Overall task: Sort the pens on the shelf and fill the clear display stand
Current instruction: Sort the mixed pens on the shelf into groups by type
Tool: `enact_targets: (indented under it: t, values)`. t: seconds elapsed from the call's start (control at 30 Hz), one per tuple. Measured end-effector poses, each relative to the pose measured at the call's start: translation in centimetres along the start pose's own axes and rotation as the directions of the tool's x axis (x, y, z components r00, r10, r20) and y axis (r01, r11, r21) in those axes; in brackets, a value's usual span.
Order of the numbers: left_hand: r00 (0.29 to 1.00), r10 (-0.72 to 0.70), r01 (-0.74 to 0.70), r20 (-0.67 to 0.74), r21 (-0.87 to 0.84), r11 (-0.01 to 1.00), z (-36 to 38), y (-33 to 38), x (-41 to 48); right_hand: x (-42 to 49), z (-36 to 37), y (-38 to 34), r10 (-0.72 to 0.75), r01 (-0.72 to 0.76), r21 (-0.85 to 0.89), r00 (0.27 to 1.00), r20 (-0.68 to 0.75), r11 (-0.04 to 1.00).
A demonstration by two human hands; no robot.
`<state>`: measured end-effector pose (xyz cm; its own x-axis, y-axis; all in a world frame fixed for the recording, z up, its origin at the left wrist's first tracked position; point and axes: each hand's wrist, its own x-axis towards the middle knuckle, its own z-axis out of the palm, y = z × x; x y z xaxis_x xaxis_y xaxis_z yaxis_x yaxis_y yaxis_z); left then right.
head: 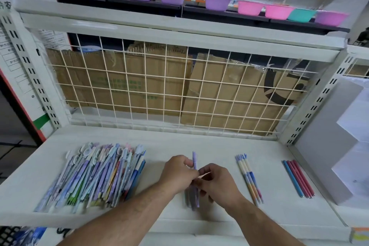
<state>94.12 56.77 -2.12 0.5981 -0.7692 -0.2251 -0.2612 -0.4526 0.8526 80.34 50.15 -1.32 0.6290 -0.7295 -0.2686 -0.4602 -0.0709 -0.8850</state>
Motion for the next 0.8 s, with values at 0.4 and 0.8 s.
enact_targets:
  t: [0.4,0.8]
  values:
    - [0.993,-0.019,0.030,-0.119,0.092,0.995,-1.1,-1.8,-0.1,1.8,0.6,1.5,0.033,-0.056,-0.282,0.996,-0.086,0.958]
    - [0.928,0.235,0.064,-0.290,0.744,0.665,-5.1,-4.4,-1.9,2.3,1.2,-0.2,-0.170,0.071,-0.401,0.962,-0.216,0.913]
